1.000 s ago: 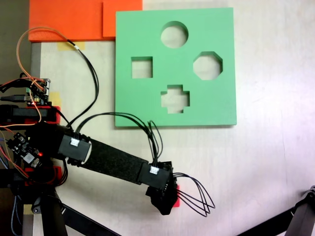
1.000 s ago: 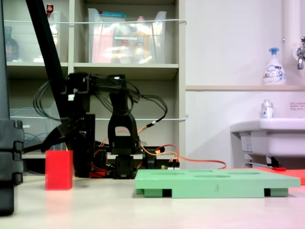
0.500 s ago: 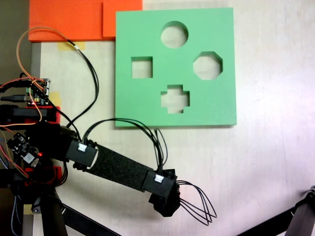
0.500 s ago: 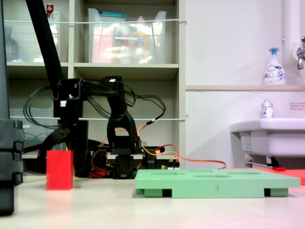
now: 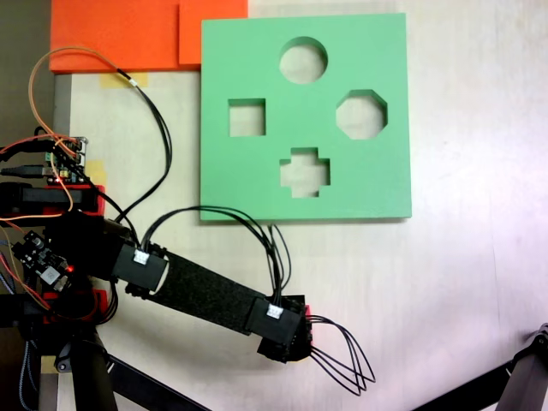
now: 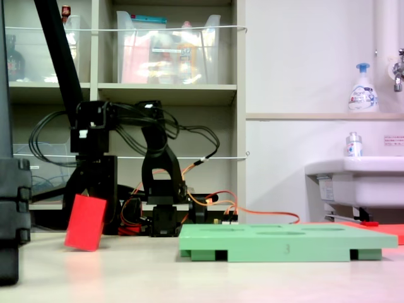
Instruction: Put the square block into the corresponding hole
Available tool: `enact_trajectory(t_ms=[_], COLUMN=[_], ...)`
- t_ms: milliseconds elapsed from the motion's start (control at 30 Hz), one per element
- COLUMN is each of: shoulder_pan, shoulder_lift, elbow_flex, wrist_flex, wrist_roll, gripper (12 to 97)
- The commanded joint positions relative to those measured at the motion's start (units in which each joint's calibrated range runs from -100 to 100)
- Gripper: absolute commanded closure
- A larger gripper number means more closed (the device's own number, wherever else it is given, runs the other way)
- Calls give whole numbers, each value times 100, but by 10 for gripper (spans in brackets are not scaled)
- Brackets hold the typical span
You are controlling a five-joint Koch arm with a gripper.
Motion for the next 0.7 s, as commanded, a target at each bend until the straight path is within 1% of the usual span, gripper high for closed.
enact_trajectory(t_ms=[0,100,333,533,667], shoulder_pan=[5,5,5,34,190], shoulder_lift=[10,-4,-451,-1219,-1890], elbow_flex=[-3,7,7,7,-13], wrist_flex=[-404,-510,-548,-548,-548], wrist_roll=[-10,-10,0,49,161], gripper=[731,779,779,780,779])
